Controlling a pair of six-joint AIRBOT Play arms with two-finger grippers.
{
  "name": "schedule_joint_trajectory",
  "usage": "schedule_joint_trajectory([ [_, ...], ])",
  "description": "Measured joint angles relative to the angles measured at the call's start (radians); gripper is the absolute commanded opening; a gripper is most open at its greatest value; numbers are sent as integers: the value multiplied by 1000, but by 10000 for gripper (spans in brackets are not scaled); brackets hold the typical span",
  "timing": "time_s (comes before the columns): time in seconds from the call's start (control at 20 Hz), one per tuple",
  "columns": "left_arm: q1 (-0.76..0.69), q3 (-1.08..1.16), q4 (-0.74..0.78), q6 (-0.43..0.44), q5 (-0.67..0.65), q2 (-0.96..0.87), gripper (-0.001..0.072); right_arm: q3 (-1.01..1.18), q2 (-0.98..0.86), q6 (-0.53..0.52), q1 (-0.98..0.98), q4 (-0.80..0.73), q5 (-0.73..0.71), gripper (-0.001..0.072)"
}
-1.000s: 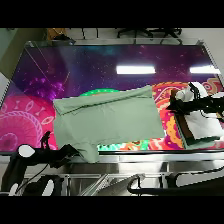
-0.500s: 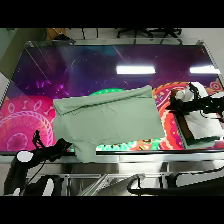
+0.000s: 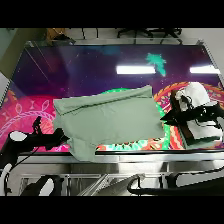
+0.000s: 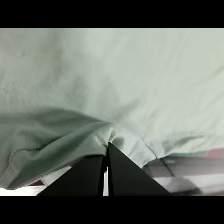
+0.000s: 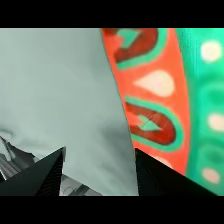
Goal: Fold the shirts.
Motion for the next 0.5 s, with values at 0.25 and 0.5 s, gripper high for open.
schedule_joint_trajectory([
  [0.25,0,47,-2,47,-67,-66,15,-58,2,27,0,-61,26,477],
  [0.5,0,56,-2,77,-115,-79,15,-91,2,46,17,-107,27,323],
])
